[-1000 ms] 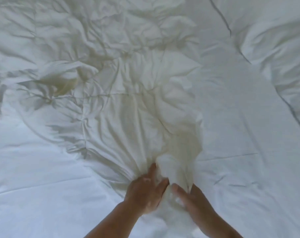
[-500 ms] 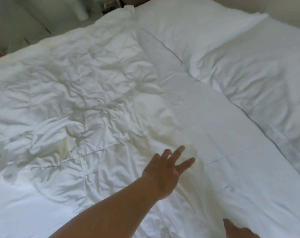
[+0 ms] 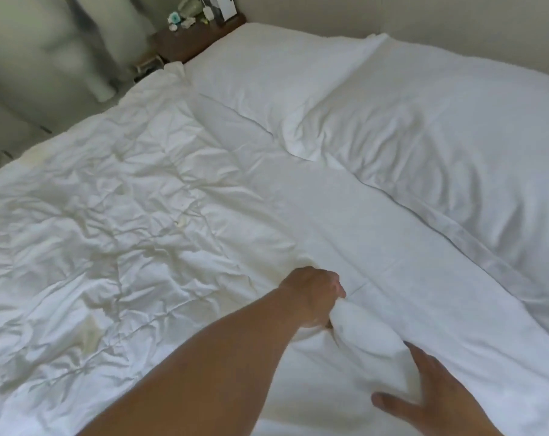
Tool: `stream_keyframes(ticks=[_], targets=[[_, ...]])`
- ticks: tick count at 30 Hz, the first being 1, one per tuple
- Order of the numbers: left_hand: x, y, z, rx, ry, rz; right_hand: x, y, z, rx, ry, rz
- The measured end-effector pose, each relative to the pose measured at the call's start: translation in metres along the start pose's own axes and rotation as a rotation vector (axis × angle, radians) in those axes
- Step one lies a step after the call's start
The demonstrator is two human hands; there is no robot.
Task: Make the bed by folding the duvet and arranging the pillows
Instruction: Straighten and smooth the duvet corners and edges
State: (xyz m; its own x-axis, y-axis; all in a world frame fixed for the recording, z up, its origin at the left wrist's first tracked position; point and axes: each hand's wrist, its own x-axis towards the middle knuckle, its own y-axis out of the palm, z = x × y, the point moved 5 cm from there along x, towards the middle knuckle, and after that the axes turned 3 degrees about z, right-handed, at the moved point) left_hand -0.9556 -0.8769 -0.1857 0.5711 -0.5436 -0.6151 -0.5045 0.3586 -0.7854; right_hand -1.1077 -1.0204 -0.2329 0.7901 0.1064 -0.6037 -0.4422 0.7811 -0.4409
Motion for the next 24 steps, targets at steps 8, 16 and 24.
stream_keyframes(ticks=[8,16,24], targets=[[0.016,0.044,0.057,0.204,-0.175,0.097,0.012,0.004,-0.03,-0.043,0.097,0.145],[0.031,0.019,0.015,0.16,0.015,0.283,-0.038,-0.021,-0.062,0.007,0.014,0.187],[0.092,-0.034,-0.066,-0.131,0.064,-0.013,-0.049,-0.119,-0.141,-0.054,0.305,0.003]])
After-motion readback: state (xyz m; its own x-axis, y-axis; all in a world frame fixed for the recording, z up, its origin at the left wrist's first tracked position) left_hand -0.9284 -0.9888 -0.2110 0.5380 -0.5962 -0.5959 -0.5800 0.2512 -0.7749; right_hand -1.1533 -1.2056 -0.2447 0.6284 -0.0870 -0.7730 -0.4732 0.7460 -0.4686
